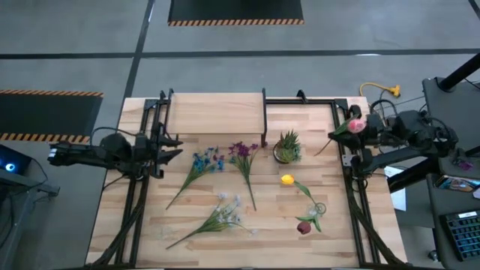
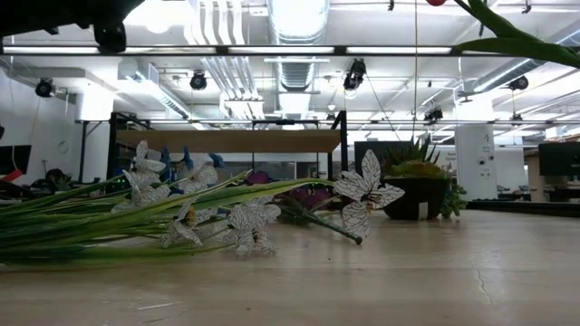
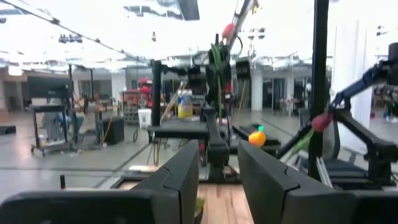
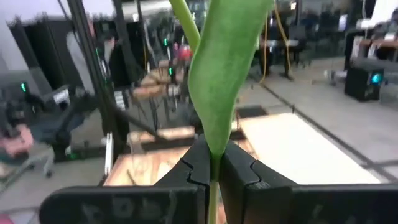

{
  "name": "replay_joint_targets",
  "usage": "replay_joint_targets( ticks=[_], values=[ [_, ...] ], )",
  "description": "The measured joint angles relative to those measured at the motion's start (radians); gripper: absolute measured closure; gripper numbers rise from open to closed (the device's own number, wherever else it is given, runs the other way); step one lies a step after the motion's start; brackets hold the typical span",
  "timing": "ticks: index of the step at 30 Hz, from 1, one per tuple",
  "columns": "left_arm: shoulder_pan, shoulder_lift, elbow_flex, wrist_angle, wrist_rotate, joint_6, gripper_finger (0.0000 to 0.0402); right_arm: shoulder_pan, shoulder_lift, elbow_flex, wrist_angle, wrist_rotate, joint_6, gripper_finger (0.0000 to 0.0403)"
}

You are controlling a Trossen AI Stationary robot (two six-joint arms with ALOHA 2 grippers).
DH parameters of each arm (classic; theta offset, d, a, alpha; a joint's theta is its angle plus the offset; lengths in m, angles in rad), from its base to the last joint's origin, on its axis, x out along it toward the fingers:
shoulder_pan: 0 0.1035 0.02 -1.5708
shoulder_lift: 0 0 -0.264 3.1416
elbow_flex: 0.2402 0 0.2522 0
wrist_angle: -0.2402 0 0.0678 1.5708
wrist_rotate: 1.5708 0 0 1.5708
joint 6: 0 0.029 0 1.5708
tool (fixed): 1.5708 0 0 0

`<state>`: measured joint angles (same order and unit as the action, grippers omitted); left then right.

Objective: Pick and place flowers into a vace then onto a shelf
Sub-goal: Put the pink tulip into the right transparent vase

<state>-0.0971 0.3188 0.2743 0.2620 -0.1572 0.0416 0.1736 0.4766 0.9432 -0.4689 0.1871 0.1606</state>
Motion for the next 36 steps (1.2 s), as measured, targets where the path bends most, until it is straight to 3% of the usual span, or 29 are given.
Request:
replay_joint_targets(
  ticks=[11,23,28,36],
  values=[
    [0.000,0.008,-0.002,-0.055,0.000,-0.003,0.0304,0.001,-0.091,0.008,-0.072,-0.008,0.036,0.0394],
    [0.000,0.008,-0.002,-0.056,-0.034,-0.003,0.0304,0.001,-0.086,-0.008,-0.012,-0.121,0.047,0.0394],
    [0.000,0.008,-0.002,-0.056,-0.069,0.000,0.0304,0.001,-0.060,-0.021,0.033,-0.260,0.071,0.0394],
    [0.000,0.008,-0.002,-0.056,-0.077,-0.043,0.0304,0.001,-0.059,-0.021,-0.070,-0.268,0.141,0.0394]
  ],
)
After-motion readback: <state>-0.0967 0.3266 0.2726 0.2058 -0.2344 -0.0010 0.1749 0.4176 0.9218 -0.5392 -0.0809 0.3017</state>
